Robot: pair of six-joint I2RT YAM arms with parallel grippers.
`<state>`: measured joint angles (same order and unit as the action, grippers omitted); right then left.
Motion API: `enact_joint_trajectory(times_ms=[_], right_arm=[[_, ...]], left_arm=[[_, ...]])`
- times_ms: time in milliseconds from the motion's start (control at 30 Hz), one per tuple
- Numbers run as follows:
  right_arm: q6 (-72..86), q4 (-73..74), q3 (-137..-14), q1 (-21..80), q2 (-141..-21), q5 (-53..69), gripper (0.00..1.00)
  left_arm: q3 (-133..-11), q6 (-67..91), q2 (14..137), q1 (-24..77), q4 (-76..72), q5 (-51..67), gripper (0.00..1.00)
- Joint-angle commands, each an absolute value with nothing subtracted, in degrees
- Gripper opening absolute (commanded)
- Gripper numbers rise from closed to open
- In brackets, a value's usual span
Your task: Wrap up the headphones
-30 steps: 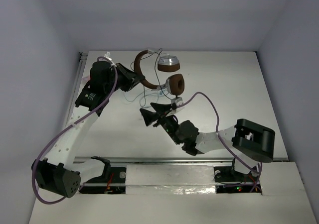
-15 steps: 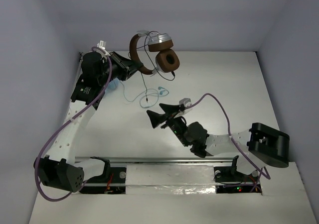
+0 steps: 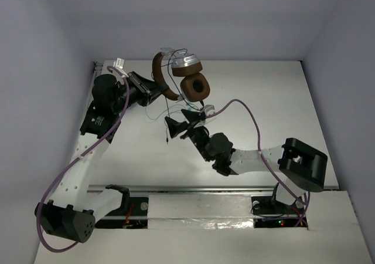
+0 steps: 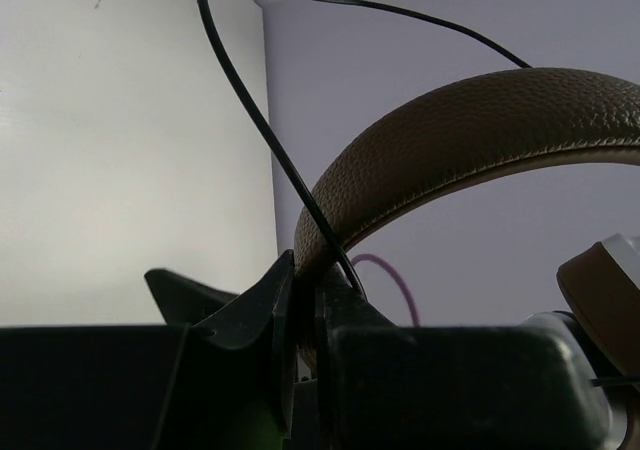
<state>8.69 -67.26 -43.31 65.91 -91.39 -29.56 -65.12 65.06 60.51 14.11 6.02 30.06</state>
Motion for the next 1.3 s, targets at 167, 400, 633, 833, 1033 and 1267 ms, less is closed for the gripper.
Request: enact_joint_trajectory(times_ms=[167,400,633,833,1033,1267], right_arm=[[6.3,-67.6,-52.6,65.5,-96.5,-25.3,0.74],[12.5,-70.7,-48.8,65.5,-96.3,-23.6,0.10],[15.9,-65.6,-45.5,66.6,-90.9,-19.7,0.00],[14.6,-45.9,-51.2,69.2,-79.9,-20.9,0.00],[16.7,-26.6,-61.5,69.2,-72.1,-21.5,0.00],[17.2,-10.2,-72.3,63.6,-70.8,-18.9,0.00]], left_arm=[[-60.9,67.1,56.8,15.0,1.1,31.5,0.00],[-62.3,66.5,58.9,15.0,0.4,29.5,0.00],[-72.6,56.2,66.6,15.0,4.2,19.1,0.00],[-70.6,47.7,69.7,15.0,8.3,11.0,0.00],[-61.8,43.7,67.9,16.3,10.5,9.1,0.00],[-58.7,39.9,64.3,18.2,14.2,8.3,0.00]])
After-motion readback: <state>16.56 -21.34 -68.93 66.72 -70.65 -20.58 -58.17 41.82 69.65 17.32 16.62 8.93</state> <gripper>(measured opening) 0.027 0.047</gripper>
